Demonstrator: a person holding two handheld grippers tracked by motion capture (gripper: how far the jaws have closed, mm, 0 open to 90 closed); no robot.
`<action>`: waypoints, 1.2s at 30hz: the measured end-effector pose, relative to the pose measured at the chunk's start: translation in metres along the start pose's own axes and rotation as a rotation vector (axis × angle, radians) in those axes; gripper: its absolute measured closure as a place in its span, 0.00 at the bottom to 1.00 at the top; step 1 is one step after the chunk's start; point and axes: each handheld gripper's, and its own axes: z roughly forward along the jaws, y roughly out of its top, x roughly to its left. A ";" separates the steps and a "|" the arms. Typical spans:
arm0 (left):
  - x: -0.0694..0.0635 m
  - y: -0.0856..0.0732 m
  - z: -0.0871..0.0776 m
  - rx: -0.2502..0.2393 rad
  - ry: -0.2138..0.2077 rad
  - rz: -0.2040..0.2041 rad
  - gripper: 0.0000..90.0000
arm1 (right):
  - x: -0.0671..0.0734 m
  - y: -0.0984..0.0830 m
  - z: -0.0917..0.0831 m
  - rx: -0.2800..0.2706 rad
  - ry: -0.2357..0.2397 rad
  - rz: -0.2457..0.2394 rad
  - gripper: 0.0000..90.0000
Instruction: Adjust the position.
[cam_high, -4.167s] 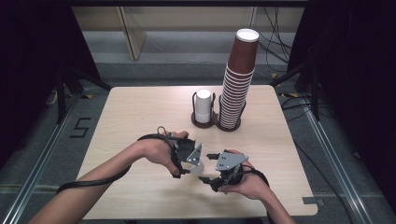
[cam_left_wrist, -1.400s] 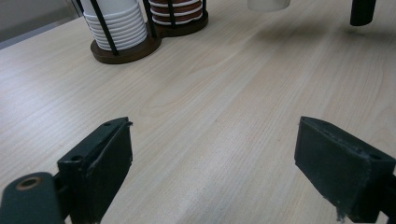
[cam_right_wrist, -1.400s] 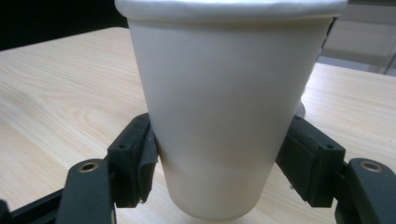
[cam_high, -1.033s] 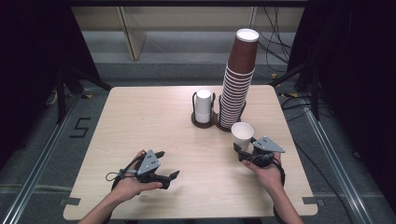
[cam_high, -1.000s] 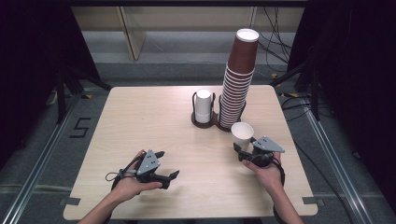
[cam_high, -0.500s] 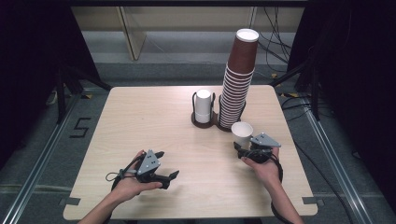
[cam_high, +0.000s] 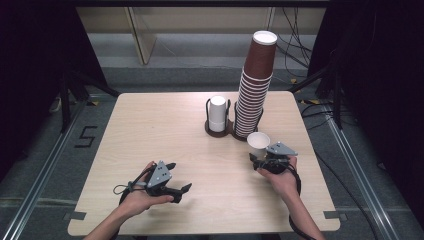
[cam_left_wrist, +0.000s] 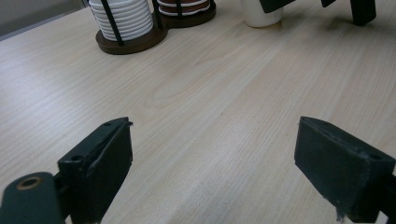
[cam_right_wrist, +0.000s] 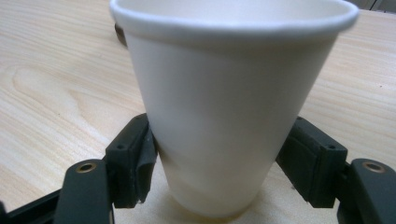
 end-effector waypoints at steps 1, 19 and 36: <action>0.000 0.000 0.000 0.001 0.000 0.000 0.12 | 0.001 0.000 0.000 0.016 0.011 0.012 0.36; -0.001 -0.001 0.003 0.015 -0.008 0.002 0.12 | 0.001 -0.001 -0.005 0.068 -0.005 0.012 0.17; 0.001 0.004 0.007 0.005 -0.014 -0.015 0.10 | 0.004 0.010 -0.031 0.023 0.011 0.034 0.01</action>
